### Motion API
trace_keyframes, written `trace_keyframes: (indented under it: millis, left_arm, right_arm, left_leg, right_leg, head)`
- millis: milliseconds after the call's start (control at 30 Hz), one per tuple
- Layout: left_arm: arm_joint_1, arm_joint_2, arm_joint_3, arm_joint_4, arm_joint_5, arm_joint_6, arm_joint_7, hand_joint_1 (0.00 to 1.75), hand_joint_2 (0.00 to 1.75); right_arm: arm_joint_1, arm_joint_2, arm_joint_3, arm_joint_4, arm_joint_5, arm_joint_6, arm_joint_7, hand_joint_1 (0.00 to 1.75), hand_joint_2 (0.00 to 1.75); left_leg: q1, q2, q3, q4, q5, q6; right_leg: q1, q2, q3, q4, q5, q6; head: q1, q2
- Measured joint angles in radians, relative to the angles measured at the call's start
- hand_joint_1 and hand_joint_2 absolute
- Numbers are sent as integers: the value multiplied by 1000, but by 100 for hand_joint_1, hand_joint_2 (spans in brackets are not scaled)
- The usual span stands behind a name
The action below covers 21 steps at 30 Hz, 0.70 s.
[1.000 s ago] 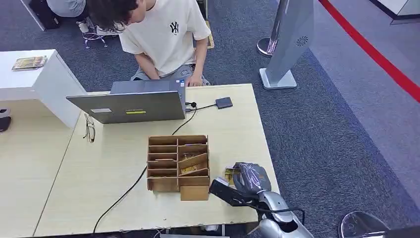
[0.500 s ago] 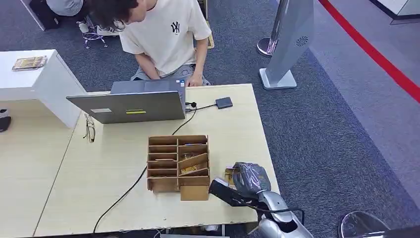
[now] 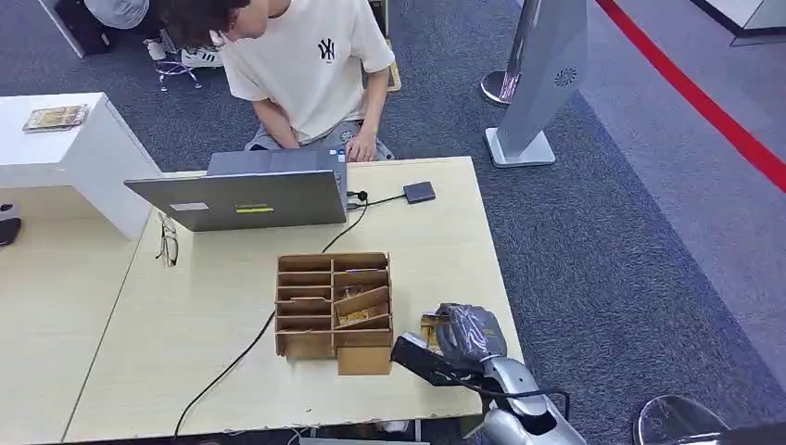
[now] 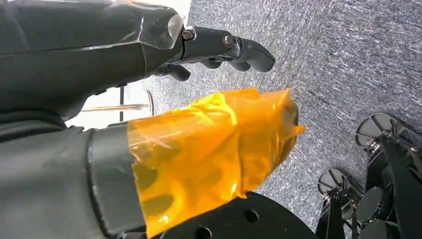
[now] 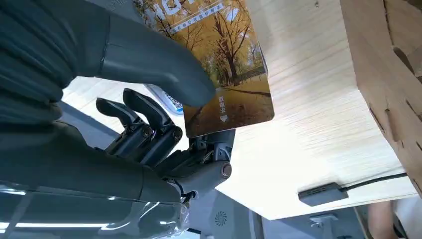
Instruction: Pass the card to the sensor for recognition and then transmit it.
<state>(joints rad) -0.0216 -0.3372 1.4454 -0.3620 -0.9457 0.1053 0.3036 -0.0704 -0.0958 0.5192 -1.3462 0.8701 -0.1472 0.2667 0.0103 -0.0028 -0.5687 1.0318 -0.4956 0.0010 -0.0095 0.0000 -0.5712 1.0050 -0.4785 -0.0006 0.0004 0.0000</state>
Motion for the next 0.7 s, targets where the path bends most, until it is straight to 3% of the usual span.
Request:
trace_keyframes:
  millis: [700]
  left_arm:
    - [0, 0, 0, 0, 0, 1, 0, 0, 0]
  right_arm:
    - [0, 6, 0, 0, 0, -2, 0, 175, 175]
  left_leg:
    - [0, 0, 0, 0, 0, 0]
  right_leg:
    - [0, 0, 0, 0, 0, 0]
  head:
    - [0, 0]
